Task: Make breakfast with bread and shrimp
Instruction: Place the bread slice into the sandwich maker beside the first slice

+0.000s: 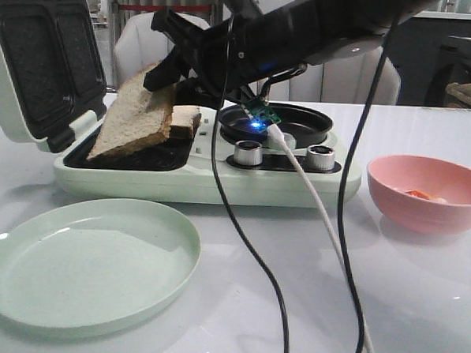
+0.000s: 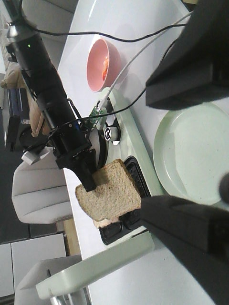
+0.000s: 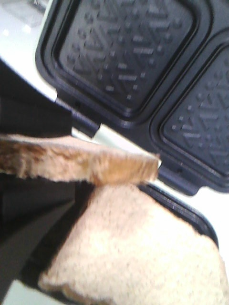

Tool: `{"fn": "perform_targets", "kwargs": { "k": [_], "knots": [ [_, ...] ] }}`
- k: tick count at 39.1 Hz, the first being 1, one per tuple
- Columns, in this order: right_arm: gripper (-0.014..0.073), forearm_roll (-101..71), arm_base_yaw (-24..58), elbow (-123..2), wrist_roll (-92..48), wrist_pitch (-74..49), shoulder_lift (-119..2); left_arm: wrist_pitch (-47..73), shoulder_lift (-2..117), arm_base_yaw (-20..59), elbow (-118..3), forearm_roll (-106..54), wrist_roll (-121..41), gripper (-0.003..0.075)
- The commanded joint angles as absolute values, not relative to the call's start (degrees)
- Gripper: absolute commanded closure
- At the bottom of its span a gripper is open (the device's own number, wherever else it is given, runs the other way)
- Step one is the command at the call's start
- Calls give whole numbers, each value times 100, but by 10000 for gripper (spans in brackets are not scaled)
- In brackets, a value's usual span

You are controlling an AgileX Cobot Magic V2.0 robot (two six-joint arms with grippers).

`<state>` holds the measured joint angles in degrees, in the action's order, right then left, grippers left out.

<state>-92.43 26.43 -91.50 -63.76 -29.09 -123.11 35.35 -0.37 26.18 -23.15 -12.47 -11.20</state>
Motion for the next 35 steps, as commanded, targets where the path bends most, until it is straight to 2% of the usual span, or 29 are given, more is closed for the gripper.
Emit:
{"fn": "perform_targets", "kwargs": {
  "k": [1, 5, 16, 27, 35],
  "knots": [
    [85, -8999, 2721, -9451, -6453, -2866, -11956, 3058, -109, 2621, -2462, -1320, -1064, 263],
    [-1, -8789, 2830, -9597, -6453, -2844, -11956, 3058, -109, 2621, -2462, -1320, -1064, 263],
    [1, -7837, 2890, -9727, -5738, -2464, -11906, 3058, -109, 2621, -2462, -1320, -1064, 263],
    [1, -4964, 2873, -9765, -3502, -2518, -11749, 3058, -109, 2621, -2462, -1320, -1064, 263],
    [54, -2948, 2873, -9771, -2033, -2910, -11207, 3058, -109, 2621, -2462, -1320, -1064, 263]
  ]
}}
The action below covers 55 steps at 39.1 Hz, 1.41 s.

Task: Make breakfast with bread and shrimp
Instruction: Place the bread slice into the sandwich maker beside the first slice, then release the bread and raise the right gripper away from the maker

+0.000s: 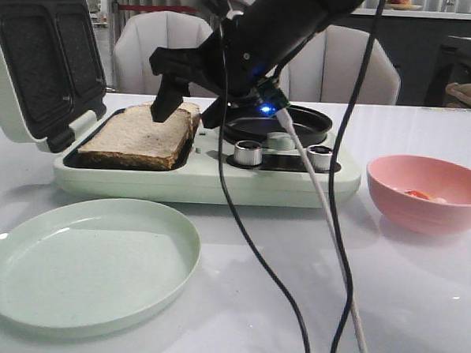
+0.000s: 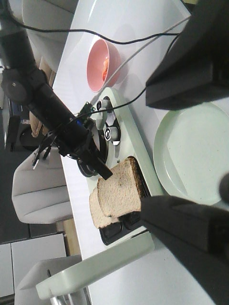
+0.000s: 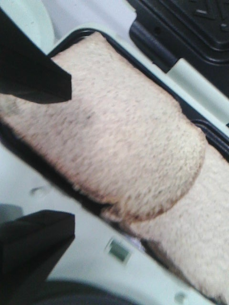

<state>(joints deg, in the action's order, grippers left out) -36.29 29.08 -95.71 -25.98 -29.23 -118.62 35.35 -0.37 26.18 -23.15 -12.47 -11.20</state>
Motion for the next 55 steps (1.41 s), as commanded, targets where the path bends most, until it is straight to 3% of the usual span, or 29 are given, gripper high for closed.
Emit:
{"fn": "perform_targets", "kwargs": {
  "k": [1, 9, 21, 27, 55],
  "knots": [
    [54, -2741, 2873, -9771, -1912, -2976, -11083, 3058, -109, 2621, -2462, -1320, -1064, 263],
    [54, -1493, 2862, -9771, -1358, -3570, -10314, 3058, -109, 2621, -2462, -1320, -1064, 263],
    [54, 820, 2862, -9723, 583, -4556, -9280, 3058, -109, 2621, -2462, -1320, -1064, 263],
    [54, 959, 2862, -9290, 699, -4594, -8700, 3058, -109, 2621, -2462, -1320, -1064, 263],
    [54, 565, 2862, -3991, 818, -1838, -4094, 3058, -109, 2621, -2462, -1315, -1064, 263]
  ]
}}
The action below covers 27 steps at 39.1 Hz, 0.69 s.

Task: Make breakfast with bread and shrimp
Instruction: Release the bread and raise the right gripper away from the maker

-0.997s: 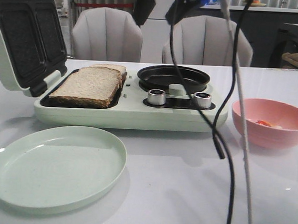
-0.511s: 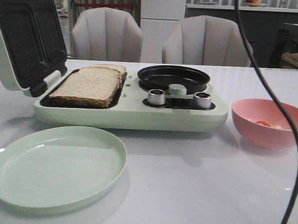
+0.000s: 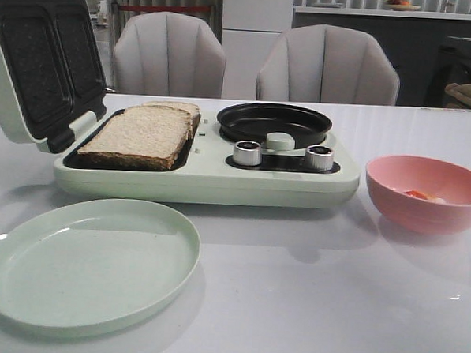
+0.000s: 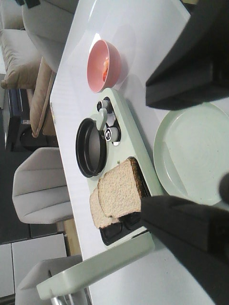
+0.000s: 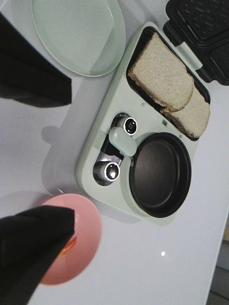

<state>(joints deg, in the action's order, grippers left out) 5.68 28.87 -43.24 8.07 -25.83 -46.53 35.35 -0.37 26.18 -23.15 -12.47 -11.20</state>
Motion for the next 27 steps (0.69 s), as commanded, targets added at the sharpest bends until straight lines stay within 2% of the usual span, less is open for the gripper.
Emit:
{"fn": "perform_targets", "kwargs": {
  "k": [1, 17, 27],
  "knots": [
    [54, 565, 2862, -3812, 818, -1787, -3881, 3058, -109, 2621, -2462, -1315, -1064, 263],
    [54, 426, 2868, -1647, 818, -1161, -611, 3047, -109, 2621, -2462, -1328, -1064, 263],
    [54, 426, 2868, -1294, 818, -992, -82, 2846, -96, 2621, -2462, -1349, -1064, 263]
  ]
}}
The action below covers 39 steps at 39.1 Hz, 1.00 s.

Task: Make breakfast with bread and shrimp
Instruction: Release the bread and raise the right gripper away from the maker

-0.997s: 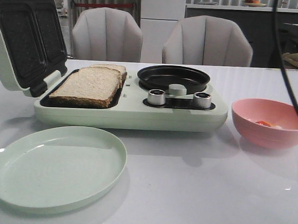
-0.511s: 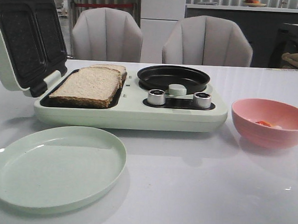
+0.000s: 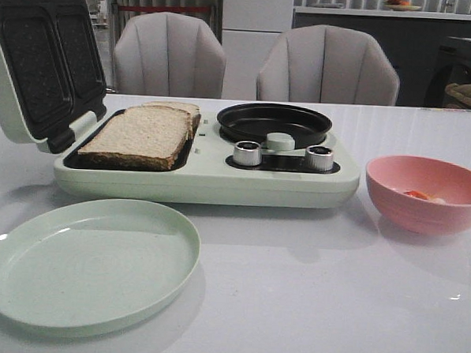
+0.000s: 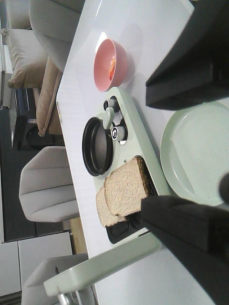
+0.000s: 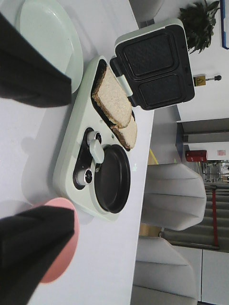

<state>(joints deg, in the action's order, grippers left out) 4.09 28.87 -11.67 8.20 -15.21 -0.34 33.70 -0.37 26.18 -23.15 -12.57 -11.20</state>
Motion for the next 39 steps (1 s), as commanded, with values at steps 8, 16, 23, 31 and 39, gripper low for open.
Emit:
{"fn": "perform_targets", "kwargs": {
  "k": [8, 16, 23, 31, 39],
  "knots": [
    [54, 426, 2868, -1294, 818, -986, -82, 2432, 357, 2621, -2498, -1349, -422, 305],
    [54, 426, 2868, -1294, 818, -986, -82, 1087, 1508, 2621, -2637, -1349, -326, 358],
    [54, 426, 2868, -1294, 818, -986, -82, 513, 3067, 2621, -3594, -1349, -326, 348],
    [54, 426, 2868, -1294, 818, -986, -82, 1205, 4743, 2447, -5220, -1337, -326, 345],
    [54, 426, 2868, -1294, 818, -986, -82, 2899, 6288, 1500, -6780, -1351, -326, 345]
  ]
}}
